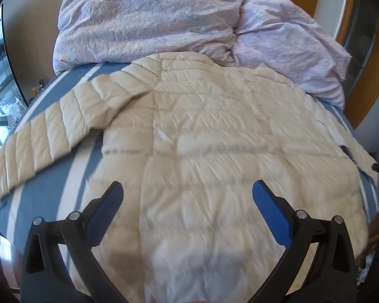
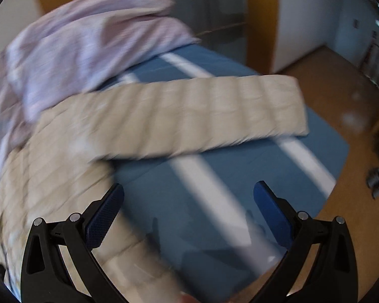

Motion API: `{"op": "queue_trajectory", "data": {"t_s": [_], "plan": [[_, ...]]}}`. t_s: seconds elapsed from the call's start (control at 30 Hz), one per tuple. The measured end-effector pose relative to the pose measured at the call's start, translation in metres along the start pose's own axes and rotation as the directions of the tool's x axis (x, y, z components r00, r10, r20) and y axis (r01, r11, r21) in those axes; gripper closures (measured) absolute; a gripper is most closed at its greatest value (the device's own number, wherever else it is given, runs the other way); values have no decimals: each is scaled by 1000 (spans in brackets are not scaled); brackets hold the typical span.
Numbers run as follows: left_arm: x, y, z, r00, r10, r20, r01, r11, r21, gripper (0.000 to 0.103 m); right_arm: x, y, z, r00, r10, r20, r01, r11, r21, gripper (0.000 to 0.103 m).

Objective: Fold large clothes
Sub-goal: 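Grasp the jacket sleeve cuff with the right gripper and lift it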

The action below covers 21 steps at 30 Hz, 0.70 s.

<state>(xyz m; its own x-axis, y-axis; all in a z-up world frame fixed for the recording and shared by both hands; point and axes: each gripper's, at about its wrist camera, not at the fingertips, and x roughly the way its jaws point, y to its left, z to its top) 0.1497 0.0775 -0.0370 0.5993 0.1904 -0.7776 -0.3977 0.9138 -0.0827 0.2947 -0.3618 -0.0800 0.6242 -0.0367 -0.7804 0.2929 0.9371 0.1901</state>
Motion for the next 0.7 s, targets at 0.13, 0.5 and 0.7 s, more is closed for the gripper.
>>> {"op": "queue_trajectory", "data": {"t_s": [0.13,0.5,0.7], "plan": [[25,2,18,999,50,-10,-50,999,3,2,35,-38,37,992,-119,-26,121,990,66,1],[72,1,28,985,173,-16,-171,983,60,2,75,-113,83,986,-163,-43,169,957,236,14],[83,5,25,980,196,-22,-194,979,62,2,82,-122,83,989,-126,-80,144,949,280,25]]}}
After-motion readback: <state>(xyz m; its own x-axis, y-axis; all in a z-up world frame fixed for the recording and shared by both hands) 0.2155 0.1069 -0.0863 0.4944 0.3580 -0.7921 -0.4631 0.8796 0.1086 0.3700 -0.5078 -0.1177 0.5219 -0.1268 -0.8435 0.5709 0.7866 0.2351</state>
